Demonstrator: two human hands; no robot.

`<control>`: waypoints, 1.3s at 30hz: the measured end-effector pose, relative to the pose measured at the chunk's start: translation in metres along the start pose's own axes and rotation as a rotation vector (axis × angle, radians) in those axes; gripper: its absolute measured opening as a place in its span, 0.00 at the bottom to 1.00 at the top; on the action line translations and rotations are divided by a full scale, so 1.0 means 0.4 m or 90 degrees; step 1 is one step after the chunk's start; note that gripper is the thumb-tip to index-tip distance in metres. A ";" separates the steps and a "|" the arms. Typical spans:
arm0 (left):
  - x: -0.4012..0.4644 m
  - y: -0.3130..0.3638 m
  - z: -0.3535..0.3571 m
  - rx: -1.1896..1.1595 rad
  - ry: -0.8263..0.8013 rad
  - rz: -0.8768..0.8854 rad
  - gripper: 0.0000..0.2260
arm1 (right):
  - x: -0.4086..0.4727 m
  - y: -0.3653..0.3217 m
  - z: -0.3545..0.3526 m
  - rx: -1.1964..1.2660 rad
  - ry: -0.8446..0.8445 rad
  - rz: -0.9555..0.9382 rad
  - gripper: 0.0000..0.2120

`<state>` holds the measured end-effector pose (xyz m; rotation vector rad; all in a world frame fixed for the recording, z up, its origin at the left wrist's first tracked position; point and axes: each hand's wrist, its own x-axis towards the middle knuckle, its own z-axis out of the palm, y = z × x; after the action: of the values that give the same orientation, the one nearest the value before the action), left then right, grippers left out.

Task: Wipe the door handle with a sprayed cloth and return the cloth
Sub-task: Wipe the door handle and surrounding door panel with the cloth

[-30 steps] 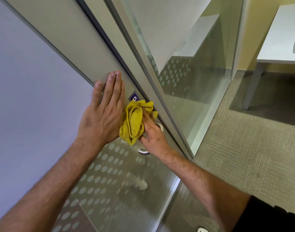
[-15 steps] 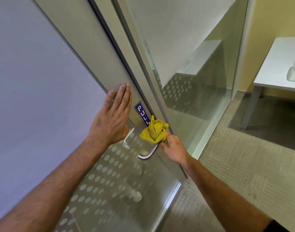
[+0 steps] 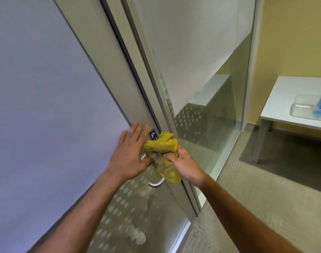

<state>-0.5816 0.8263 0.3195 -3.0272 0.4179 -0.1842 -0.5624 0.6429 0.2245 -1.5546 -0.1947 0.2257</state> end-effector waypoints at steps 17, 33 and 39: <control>-0.151 0.046 -0.038 -0.843 0.185 -0.280 0.11 | -0.084 -0.182 0.050 0.195 0.020 -0.021 0.39; -0.177 0.205 0.022 -0.873 0.186 -0.318 0.16 | -0.155 -0.096 -0.108 0.038 -0.056 -0.001 0.51; -0.146 0.351 0.013 -0.823 0.233 -0.345 0.11 | -0.162 -0.123 -0.247 -0.270 -0.145 -0.111 0.34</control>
<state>-0.6739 0.7081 0.2948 -4.3070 -0.5513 -0.7654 -0.5978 0.5303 0.2741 -1.9189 -0.5849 0.2326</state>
